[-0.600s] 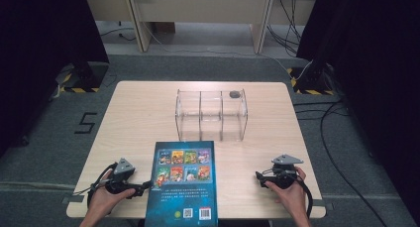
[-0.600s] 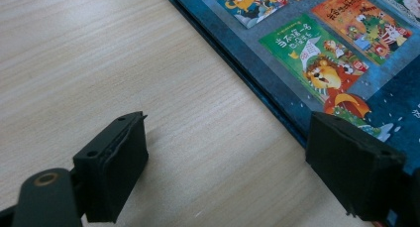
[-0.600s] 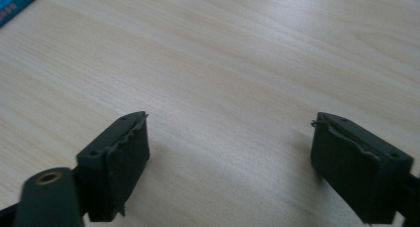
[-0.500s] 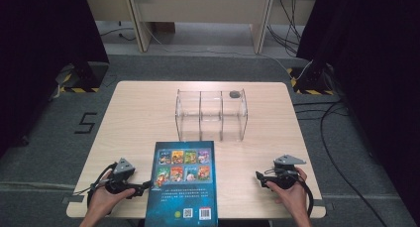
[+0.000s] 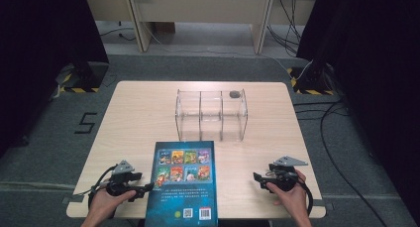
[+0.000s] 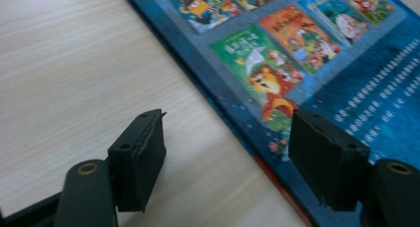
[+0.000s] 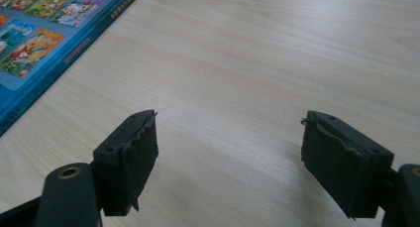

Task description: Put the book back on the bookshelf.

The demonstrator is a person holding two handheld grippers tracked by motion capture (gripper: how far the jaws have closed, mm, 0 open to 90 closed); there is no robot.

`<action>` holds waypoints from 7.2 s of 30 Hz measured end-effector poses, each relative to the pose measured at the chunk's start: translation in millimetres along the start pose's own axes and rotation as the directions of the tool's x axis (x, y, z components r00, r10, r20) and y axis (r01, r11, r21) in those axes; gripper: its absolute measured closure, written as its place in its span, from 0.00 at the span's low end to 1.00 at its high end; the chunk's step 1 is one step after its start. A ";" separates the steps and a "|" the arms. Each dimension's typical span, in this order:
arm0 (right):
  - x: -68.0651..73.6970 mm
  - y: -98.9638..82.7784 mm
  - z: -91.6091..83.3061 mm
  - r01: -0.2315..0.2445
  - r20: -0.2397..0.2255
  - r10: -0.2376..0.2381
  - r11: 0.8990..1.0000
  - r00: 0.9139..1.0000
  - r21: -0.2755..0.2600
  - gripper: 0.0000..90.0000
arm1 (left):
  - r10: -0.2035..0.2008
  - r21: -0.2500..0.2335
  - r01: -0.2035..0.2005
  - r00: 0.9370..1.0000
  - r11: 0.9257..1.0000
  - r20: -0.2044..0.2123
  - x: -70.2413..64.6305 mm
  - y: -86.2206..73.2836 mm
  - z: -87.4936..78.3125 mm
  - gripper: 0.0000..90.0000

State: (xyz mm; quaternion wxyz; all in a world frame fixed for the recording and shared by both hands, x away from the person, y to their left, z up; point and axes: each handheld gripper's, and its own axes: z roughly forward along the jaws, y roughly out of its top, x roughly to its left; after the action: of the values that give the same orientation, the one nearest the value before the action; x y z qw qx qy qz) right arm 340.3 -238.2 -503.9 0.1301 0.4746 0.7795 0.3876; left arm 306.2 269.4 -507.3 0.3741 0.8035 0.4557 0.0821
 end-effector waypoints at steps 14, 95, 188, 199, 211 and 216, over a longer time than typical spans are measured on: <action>5.5 0.3 0.8 -0.005 -0.040 0.006 1.000 0.999 0.010 0.27 | 0.025 0.036 -0.028 0.998 0.999 0.060 -25.7 -3.0 3.6 0.40; 42.7 -5.7 17.1 -0.264 -0.256 0.271 0.962 0.928 0.063 0.39 | 0.064 0.012 -0.067 0.979 0.998 0.193 -87.7 13.4 42.1 0.42; 96.6 0.3 -18.7 0.041 -0.618 -0.217 0.957 0.755 -0.286 0.87 | 0.082 -0.292 0.020 0.939 0.956 0.334 -85.0 48.6 18.0 0.32; 89.5 13.0 -36.7 0.114 -0.408 -0.339 0.867 0.848 -0.485 0.87 | 0.101 -0.229 -0.017 0.927 0.973 0.362 -91.9 42.9 30.0 0.29; 89.4 4.2 -40.0 0.289 -0.314 -0.491 0.807 0.813 -0.515 0.84 | 0.122 -0.251 -0.043 0.943 0.967 0.310 -94.2 41.7 29.5 0.33; 91.0 0.2 -38.3 0.406 -0.279 -0.563 0.790 0.778 -0.460 0.86 | 0.114 -0.228 -0.044 0.946 0.973 0.304 -91.6 38.9 34.0 0.33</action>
State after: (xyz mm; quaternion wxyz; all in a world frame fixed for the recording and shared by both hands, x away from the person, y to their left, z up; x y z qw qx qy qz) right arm 271.6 -180.1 -463.2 0.1525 0.1297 0.7971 0.5697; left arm 296.1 167.0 -485.8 0.5243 0.7781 0.3455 0.0175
